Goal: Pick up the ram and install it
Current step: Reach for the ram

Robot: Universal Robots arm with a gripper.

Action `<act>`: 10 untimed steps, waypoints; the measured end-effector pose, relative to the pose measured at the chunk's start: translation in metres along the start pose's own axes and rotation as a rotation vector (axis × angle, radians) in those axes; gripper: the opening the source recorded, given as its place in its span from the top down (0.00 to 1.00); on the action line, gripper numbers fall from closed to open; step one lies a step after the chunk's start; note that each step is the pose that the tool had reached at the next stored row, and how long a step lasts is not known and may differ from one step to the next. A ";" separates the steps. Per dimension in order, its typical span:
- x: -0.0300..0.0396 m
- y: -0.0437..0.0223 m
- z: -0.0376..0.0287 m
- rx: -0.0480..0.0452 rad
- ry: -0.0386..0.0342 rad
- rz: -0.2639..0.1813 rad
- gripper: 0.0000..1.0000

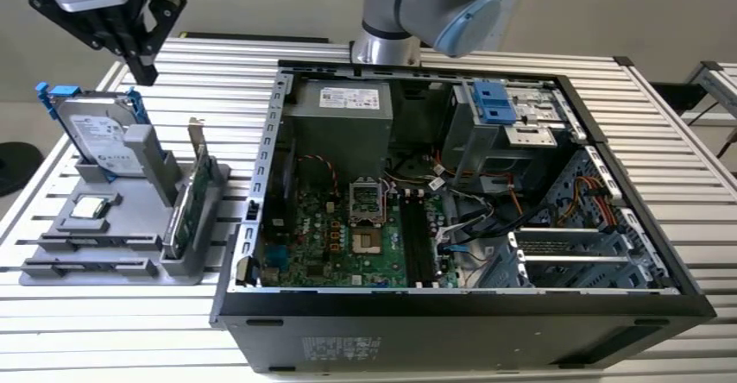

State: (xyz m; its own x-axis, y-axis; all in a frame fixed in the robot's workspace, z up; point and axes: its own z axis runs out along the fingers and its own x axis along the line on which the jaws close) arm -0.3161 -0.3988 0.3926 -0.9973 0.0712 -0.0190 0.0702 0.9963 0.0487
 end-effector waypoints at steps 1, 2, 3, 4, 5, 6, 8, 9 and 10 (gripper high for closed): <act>0.0017 -0.0001 0.0000 -0.0001 -0.0001 0.000 1.00; 0.0034 -0.0002 0.0000 -0.0001 -0.0001 0.000 1.00; 0.0051 -0.0004 -0.0001 0.0000 0.0000 0.000 1.00; 0.0069 -0.0005 -0.0001 0.0000 -0.0001 0.000 1.00; 0.0086 -0.0006 -0.0002 0.0000 0.0000 0.000 1.00; 0.0103 -0.0008 -0.0003 0.0001 0.0000 0.000 1.00; 0.0137 -0.0010 -0.0003 0.0000 0.0000 0.000 1.00; 0.0153 -0.0011 -0.0004 0.0000 0.0000 0.000 1.00; 0.0170 -0.0012 -0.0004 0.0000 0.0001 0.000 1.00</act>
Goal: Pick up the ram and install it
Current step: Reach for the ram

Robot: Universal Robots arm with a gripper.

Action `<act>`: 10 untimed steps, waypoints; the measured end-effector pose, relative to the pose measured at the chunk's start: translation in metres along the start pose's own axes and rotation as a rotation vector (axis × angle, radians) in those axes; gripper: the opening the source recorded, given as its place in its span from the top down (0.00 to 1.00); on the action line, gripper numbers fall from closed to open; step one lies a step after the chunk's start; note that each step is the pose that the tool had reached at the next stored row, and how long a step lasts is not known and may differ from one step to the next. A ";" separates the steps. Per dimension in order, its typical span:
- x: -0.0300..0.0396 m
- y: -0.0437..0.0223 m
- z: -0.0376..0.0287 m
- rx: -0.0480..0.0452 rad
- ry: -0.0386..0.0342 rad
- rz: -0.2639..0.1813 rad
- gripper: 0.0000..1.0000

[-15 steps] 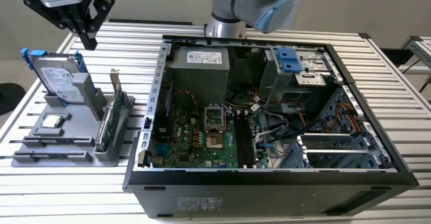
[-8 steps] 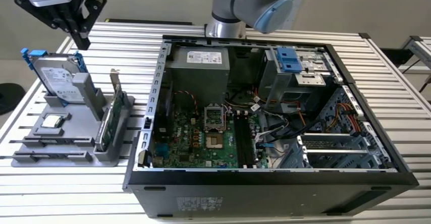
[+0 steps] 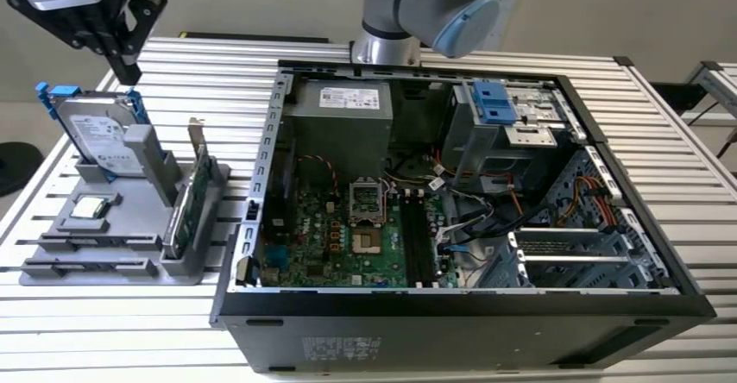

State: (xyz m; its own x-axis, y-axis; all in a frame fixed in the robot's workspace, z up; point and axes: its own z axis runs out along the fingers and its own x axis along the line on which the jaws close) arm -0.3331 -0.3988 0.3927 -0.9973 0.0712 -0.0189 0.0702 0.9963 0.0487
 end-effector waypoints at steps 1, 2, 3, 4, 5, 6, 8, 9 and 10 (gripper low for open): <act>0.0016 -0.0001 0.0000 -0.0001 -0.0001 0.000 1.00; 0.0033 -0.0002 0.0000 -0.0001 0.0000 0.000 1.00; 0.0049 -0.0003 0.0000 -0.0001 -0.0001 0.000 1.00; 0.0065 -0.0005 -0.0001 -0.0001 -0.0001 0.000 1.00; 0.0081 -0.0005 -0.0001 -0.0001 -0.0001 0.000 1.00; 0.0097 -0.0007 -0.0002 -0.0001 -0.0001 0.000 1.00; 0.0128 -0.0009 -0.0002 0.0000 -0.0001 0.000 1.00; 0.0144 -0.0010 -0.0003 0.0000 0.0000 0.000 1.00; 0.0160 -0.0011 -0.0003 -0.0001 -0.0001 0.000 1.00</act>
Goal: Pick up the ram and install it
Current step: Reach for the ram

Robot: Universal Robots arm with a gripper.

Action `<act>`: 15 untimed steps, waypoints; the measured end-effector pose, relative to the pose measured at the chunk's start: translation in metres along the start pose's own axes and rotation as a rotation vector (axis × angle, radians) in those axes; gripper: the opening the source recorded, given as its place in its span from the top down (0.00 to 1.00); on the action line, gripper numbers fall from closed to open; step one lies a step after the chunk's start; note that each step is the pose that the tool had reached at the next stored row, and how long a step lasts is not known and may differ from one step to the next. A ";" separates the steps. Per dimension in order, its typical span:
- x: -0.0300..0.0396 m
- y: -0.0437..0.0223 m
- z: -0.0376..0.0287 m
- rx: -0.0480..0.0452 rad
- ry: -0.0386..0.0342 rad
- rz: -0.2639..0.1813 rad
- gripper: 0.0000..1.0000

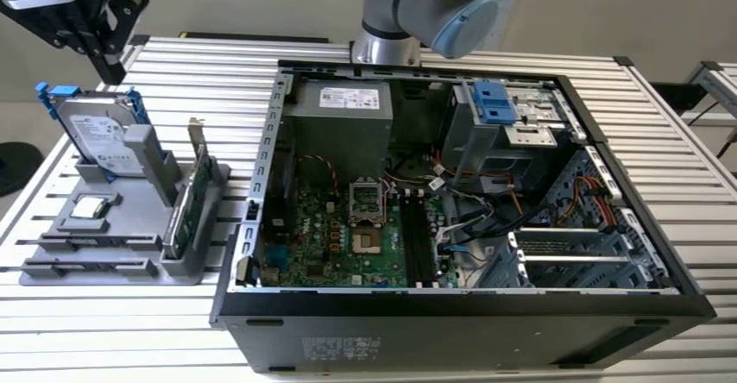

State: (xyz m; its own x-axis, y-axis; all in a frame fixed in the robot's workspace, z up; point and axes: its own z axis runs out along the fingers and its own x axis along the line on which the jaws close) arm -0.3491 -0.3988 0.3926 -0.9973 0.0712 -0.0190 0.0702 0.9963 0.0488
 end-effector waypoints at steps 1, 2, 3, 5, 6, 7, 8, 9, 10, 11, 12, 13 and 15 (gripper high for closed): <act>0.0016 -0.0001 -0.0001 0.0001 0.0000 0.000 1.00; 0.0031 -0.0002 -0.0001 0.0001 0.0001 0.000 1.00; 0.0046 -0.0003 -0.0001 0.0001 0.0000 0.000 1.00; 0.0078 -0.0005 -0.0002 0.0000 0.0000 0.000 1.00; 0.0093 -0.0007 -0.0002 0.0000 0.0000 0.000 1.00; 0.0110 -0.0008 -0.0002 0.0000 0.0000 0.000 1.00; 0.0125 -0.0009 -0.0003 0.0001 0.0001 0.000 1.00; 0.0141 -0.0010 -0.0003 0.0000 0.0000 0.000 1.00; 0.0156 -0.0011 -0.0004 0.0000 0.0001 0.000 1.00; 0.0171 -0.0012 -0.0004 0.0001 0.0001 0.000 1.00; 0.0187 -0.0013 -0.0005 0.0001 0.0001 0.000 1.00; 0.0203 -0.0014 -0.0005 0.0001 0.0001 0.000 1.00; 0.0233 -0.0016 -0.0006 0.0001 0.0001 0.000 1.00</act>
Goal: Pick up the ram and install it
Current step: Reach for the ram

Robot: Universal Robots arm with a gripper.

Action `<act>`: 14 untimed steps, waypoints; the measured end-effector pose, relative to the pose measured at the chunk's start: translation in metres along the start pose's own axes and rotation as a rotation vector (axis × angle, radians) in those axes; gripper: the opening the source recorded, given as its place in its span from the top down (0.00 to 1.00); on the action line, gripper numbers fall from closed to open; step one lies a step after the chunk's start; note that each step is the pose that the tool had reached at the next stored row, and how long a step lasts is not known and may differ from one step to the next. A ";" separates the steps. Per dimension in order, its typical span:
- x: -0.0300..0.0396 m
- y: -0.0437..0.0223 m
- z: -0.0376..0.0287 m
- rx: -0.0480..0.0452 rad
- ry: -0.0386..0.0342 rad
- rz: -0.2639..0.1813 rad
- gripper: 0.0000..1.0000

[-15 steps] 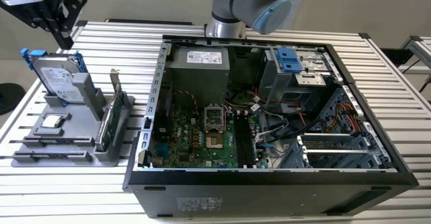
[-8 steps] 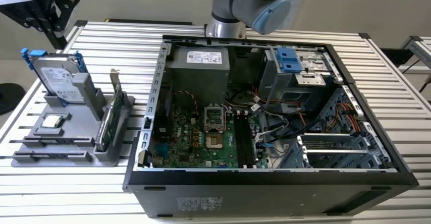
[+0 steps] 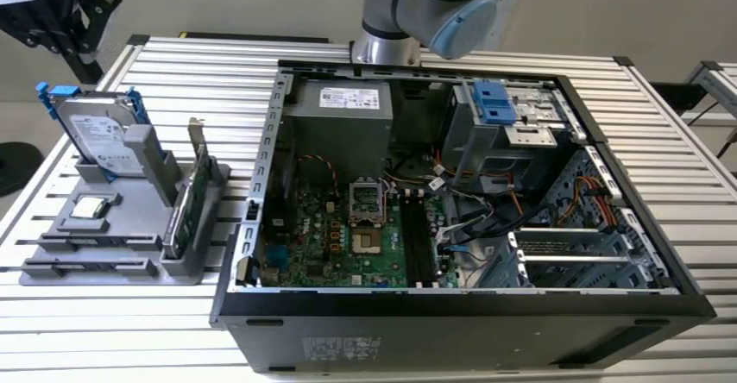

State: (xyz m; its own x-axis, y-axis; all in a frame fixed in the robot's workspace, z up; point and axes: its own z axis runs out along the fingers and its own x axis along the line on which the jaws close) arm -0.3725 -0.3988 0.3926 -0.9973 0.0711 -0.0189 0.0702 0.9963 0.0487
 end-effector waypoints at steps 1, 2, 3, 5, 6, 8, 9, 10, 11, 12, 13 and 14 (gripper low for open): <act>0.0015 -0.0001 0.0000 0.0000 0.0000 0.000 1.00; 0.0029 -0.0002 -0.0001 0.0000 0.0000 0.000 1.00; 0.0044 -0.0003 -0.0001 -0.0001 -0.0001 0.000 1.00; 0.0074 -0.0005 -0.0001 -0.0001 -0.0001 0.000 1.00; 0.0090 -0.0006 -0.0002 0.0000 0.0000 0.000 1.00; 0.0120 -0.0009 -0.0002 -0.0001 -0.0001 0.000 1.00; 0.0136 -0.0010 -0.0003 0.0000 0.0000 0.000 1.00; 0.0152 -0.0011 -0.0003 -0.0001 -0.0001 0.000 1.00; 0.0169 -0.0012 -0.0003 -0.0001 -0.0001 0.000 1.00; 0.0187 -0.0013 -0.0004 -0.0001 -0.0001 0.000 1.00; 0.0204 -0.0014 -0.0005 0.0000 0.0000 0.000 1.00; 0.0222 -0.0015 -0.0005 -0.0001 0.0000 0.000 1.00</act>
State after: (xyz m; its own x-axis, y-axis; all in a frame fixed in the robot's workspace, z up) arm -0.3948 -0.3988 0.3926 -0.9973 0.0712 -0.0190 0.0702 0.9963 0.0487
